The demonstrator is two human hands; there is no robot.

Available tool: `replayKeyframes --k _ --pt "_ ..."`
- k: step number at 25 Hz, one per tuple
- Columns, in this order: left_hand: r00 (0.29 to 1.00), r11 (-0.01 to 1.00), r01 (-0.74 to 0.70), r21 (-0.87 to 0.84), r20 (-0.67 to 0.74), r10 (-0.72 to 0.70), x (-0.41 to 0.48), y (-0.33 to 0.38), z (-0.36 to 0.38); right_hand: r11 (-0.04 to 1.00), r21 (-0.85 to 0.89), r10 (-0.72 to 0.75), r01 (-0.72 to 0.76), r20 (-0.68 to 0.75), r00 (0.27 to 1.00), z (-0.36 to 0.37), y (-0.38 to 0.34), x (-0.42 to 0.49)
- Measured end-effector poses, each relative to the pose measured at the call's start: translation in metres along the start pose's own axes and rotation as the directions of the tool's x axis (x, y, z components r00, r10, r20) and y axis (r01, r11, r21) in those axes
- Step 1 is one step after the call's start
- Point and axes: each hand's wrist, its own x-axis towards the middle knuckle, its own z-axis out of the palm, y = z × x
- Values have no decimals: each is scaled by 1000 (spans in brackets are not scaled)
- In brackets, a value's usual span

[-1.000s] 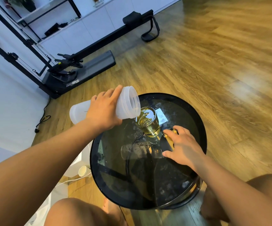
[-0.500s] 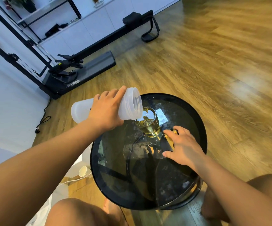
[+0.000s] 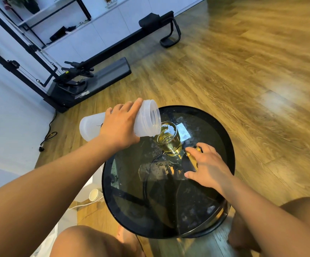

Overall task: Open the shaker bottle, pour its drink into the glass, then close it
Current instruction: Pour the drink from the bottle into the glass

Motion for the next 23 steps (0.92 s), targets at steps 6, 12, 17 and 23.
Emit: replayKeyframes --k 6,12,17,23 --pt "984 888 139 -438 -39 -173 -12 -3 8 1000 -8 -4 4 -3 1000 0 1 -1" --pt "827 599 249 -761 -155 -541 -57 6 36 999 -30 -30 31 23 999 -2 0 -1" --pt "689 384 317 -867 -68 -721 -87 20 57 997 -67 -25 27 36 999 -6 -2 -2" --pt "683 262 233 -936 -34 -729 -108 30 69 999 -42 -18 19 25 1000 -5 -1 -4"
